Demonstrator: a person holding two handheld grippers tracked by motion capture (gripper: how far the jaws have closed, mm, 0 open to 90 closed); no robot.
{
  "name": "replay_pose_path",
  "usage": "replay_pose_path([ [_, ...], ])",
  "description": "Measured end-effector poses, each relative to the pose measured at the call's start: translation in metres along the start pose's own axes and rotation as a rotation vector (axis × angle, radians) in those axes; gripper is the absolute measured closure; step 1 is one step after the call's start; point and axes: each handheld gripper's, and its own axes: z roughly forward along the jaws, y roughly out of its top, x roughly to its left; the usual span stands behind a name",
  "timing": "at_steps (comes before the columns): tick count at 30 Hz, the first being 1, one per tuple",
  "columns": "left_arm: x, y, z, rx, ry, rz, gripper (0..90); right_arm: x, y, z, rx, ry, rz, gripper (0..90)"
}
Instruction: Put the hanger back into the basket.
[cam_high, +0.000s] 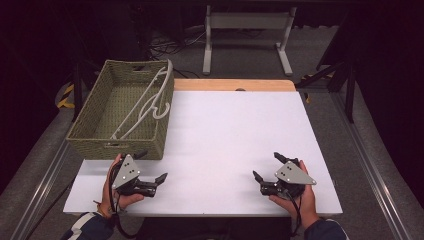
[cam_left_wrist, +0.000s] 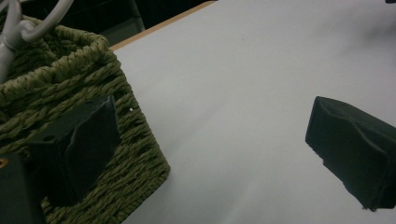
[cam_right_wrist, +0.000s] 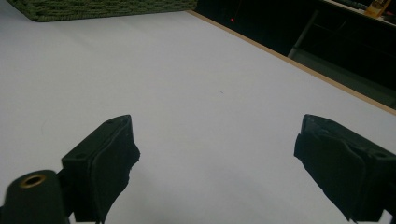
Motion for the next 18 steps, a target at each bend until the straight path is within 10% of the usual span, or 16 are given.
replay_pose_path([
  [18,-0.001,0.0007,-0.0023,-0.001,0.002,-0.002,3.5,0.0006,-0.0015,-0.0067,-0.011,-0.018,0.012,12.4],
])
